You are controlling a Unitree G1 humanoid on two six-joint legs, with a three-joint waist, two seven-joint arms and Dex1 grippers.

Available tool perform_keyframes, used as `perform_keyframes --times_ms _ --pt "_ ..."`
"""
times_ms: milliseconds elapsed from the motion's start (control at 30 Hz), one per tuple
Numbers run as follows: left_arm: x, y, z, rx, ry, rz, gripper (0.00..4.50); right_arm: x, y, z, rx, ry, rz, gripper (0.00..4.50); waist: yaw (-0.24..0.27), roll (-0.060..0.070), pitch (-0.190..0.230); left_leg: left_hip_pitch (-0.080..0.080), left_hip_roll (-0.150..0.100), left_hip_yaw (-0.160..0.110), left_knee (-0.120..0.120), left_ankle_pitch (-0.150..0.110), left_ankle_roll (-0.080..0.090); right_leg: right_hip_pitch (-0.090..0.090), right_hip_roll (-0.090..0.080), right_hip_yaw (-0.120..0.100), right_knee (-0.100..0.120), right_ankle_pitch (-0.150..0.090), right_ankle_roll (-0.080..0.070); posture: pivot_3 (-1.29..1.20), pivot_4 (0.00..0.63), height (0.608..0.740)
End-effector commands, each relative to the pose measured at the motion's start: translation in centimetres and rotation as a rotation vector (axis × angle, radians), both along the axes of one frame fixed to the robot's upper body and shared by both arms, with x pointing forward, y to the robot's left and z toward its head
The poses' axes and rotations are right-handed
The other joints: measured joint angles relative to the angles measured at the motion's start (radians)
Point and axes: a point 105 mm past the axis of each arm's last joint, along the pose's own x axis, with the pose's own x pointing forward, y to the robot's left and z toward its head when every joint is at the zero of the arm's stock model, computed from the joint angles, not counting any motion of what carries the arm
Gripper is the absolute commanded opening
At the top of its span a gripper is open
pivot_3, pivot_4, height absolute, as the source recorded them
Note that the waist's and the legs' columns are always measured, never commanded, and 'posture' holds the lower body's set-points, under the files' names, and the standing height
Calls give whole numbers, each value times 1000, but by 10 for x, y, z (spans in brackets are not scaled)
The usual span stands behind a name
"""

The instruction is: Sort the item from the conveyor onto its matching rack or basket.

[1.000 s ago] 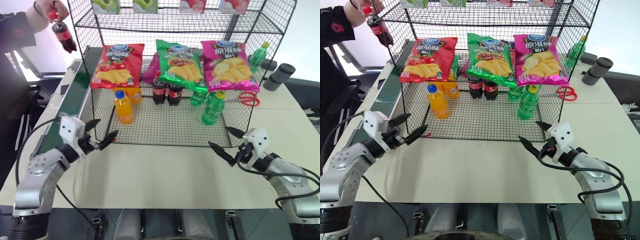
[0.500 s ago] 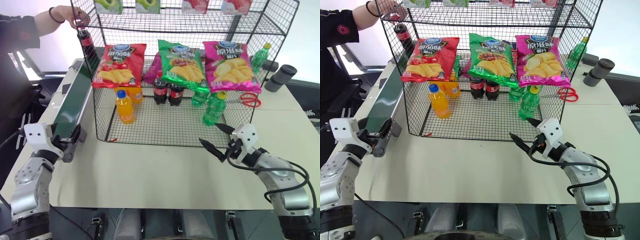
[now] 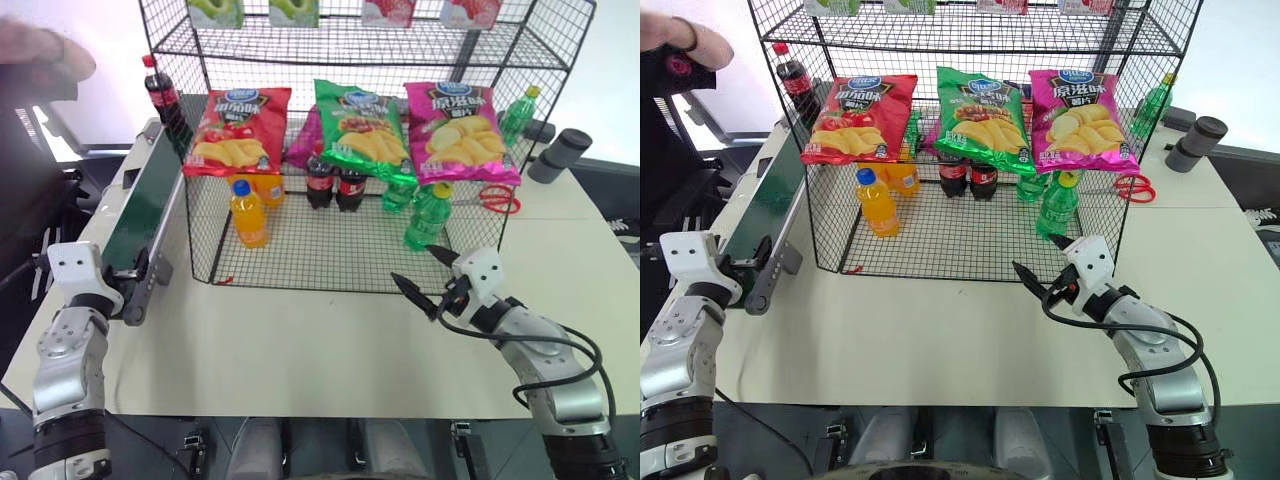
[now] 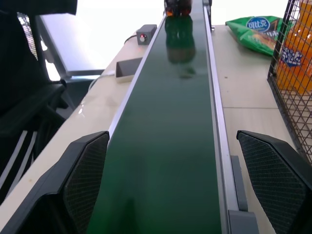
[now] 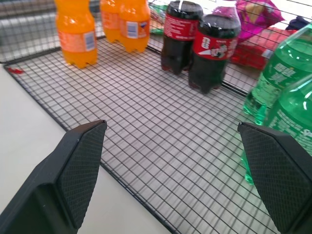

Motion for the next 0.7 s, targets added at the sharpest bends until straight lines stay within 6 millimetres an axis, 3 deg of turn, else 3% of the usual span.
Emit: perform_keyframes --times_ms 33,200,367,700 --pt "-5 12 9 63 -37 45 4500 2 0 13 -2 -72 -16 4475 -1 0 0 0 0 0 0 0 0 0 0 0 0 0 0 0 150 740" --pt "-11 26 13 53 -75 100 4500 4 1 10 29 -45 7 4475 0 0 0 0 0 0 0 0 0 0 0 0 0 0 0 0 150 740" --pt "-4 10 12 33 -82 4 4500 0 8 8 58 -10 81 4475 -1 0 0 0 0 0 0 0 0 0 0 0 0 0 0 0 150 740" --pt "2 3 11 11 -88 -18 4500 -19 34 6 106 31 223 4475 -1 0 0 0 0 0 0 0 0 0 -1 0 0 0 0 0 150 740"
